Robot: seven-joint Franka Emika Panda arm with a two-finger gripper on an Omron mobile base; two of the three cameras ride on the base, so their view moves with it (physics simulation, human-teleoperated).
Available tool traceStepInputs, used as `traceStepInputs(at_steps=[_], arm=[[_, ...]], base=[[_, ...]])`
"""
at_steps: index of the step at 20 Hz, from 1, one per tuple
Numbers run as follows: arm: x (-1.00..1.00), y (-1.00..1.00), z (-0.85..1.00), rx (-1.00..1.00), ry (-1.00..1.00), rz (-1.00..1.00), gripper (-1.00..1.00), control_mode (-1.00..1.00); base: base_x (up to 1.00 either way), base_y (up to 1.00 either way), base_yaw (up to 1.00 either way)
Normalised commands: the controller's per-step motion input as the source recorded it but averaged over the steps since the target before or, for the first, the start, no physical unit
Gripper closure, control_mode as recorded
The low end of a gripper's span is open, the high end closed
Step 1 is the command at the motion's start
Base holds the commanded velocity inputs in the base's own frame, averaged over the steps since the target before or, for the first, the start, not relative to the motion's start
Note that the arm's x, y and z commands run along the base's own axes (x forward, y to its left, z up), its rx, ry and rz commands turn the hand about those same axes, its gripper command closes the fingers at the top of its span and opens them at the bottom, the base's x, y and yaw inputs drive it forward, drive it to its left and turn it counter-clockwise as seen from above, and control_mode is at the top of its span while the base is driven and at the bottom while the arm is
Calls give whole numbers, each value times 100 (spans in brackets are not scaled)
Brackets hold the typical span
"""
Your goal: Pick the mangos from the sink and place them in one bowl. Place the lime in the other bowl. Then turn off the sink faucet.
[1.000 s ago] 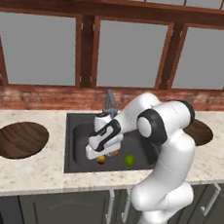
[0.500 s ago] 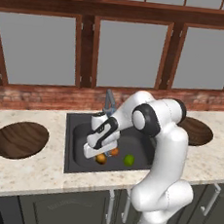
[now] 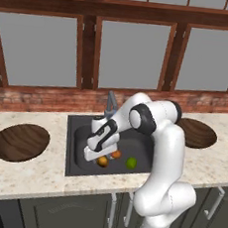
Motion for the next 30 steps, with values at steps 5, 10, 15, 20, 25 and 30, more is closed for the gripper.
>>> traceStepInputs(at_steps=[5,10,15,20,25,30], arm=[[-6,0,-10,0,0,0,-100,-100],[-20,0,-8,0,0,0,-100,-100],[-20,0,-7,0,0,0,-100,-100],[-5,0,-10,0,0,0,-100,-100],[-2,0,-11,0,0,-2,100,-100],[-10,-5,-19,0,0,-5,100,-100]], base=[[0,0,0],[0,0,0],[0,0,0],[0,0,0],[0,0,0],[0,0,0]])
